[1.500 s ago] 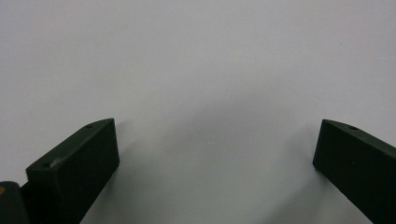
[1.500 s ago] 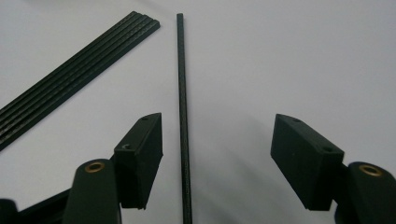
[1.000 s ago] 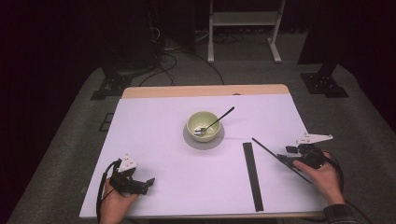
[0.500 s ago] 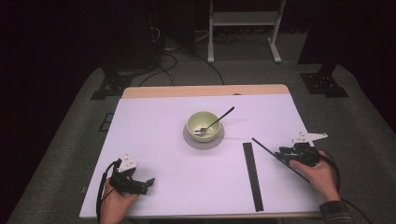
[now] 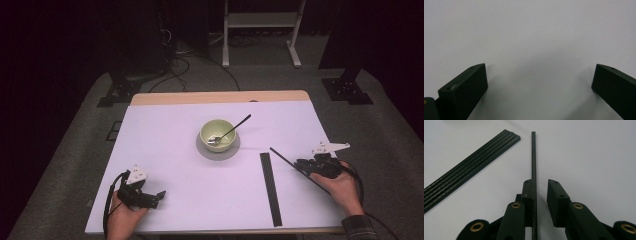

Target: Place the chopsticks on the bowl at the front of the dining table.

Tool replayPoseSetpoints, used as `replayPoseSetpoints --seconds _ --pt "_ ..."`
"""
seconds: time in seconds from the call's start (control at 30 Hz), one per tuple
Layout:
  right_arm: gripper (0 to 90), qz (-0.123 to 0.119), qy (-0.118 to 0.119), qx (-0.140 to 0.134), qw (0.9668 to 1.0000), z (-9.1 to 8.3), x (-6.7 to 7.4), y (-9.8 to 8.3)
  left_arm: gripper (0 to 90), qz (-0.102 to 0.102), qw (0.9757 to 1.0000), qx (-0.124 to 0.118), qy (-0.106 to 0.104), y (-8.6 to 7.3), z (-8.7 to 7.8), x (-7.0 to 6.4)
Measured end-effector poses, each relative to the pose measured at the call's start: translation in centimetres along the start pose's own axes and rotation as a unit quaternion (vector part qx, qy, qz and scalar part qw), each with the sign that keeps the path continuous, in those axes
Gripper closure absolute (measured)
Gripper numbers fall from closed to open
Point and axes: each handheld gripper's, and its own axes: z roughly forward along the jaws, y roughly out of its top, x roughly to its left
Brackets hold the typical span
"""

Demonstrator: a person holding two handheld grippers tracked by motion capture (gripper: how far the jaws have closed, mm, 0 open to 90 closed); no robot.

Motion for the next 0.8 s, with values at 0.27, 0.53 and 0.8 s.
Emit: replayPoseSetpoints --seconds 0.27,0.53,0.8 --pt "75.3 -0.001 0.003 0.005 1.0 0.1 0.01 -0.06 0.0 0.0 1.0 0.0 0.0 0.0 0.0 0.0" --pt "81.3 -0.001 0.006 0.01 0.9999 0.25 0.02 -0.17 0.0 0.0 1.0 0.0 0.0 0.0 0.0 0.0" --pt "85.4 0.0 -0.004 0.01 0.9999 0.27 0.17 -0.21 0.0 0.0 1.0 0.0 0.0 0.0 0.0 -0.01"
